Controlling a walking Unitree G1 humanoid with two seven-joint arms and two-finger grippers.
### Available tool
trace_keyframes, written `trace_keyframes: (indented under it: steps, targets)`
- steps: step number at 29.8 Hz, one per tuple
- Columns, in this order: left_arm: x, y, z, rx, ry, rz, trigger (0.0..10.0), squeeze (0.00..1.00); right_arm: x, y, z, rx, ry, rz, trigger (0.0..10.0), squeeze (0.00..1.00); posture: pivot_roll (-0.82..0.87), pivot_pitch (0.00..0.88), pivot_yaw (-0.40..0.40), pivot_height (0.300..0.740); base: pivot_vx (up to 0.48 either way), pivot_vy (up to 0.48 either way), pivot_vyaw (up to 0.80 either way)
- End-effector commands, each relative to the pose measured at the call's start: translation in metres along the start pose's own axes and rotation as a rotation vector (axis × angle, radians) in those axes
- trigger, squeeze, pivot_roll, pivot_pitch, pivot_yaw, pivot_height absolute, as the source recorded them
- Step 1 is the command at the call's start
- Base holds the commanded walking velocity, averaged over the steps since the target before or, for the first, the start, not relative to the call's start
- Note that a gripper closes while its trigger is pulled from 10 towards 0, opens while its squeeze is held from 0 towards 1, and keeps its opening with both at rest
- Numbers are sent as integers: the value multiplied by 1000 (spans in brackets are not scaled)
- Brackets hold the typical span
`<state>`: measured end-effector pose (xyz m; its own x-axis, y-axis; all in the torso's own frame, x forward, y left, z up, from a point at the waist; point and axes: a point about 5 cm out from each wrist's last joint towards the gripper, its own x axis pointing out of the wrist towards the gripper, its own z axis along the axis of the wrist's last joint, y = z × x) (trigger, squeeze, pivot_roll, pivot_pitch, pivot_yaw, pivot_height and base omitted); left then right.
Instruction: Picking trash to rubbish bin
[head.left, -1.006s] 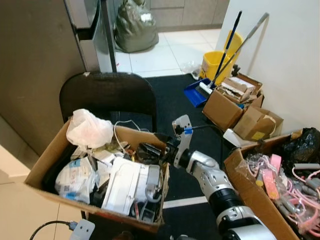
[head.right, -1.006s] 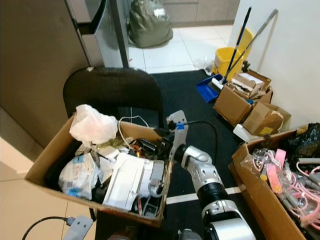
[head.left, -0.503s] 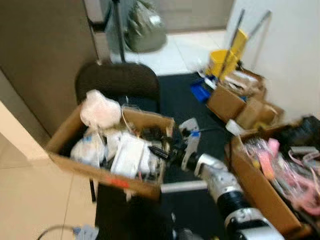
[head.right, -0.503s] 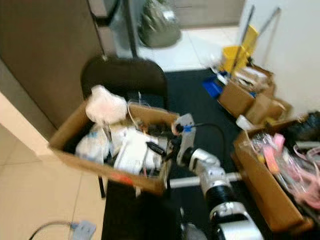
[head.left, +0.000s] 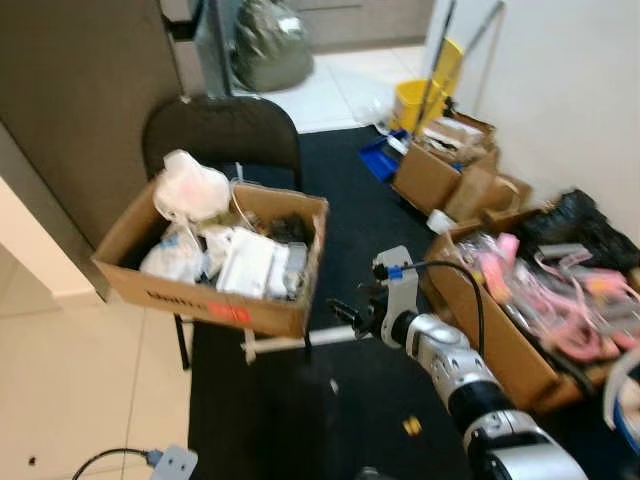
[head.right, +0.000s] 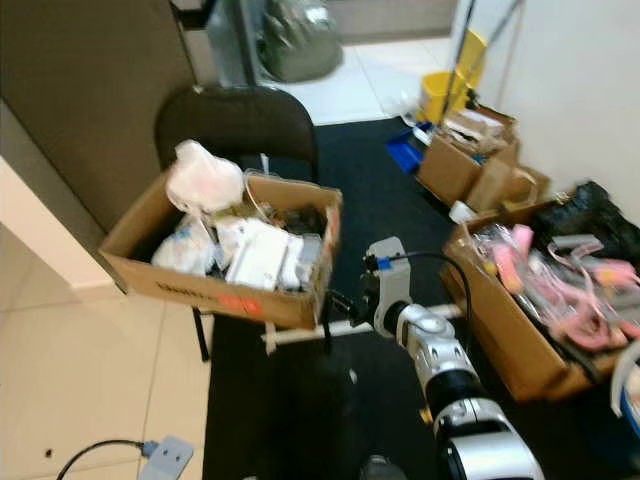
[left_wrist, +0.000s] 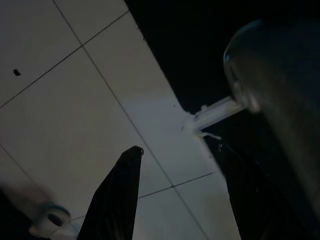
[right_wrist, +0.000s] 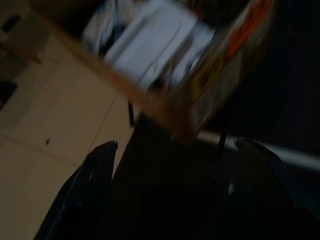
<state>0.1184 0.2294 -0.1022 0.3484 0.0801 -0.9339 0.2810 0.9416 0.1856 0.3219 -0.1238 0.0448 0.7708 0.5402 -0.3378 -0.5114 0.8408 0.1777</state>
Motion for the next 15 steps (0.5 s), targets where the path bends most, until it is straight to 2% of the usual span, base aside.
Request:
trace_keyframes:
  steps: [1,15]
  targets:
    - [-1,-1,-10,7,32,-5,10000,0,0,1,-8,-12,31,-19,10000,0,39,67,2,740,-401,0,0]
    - [-1,-1,-9,17,30,-5,10000,0,-9,-11,-31,-61,145,-130,10000,0,37,61,3,740,-400,0,0]
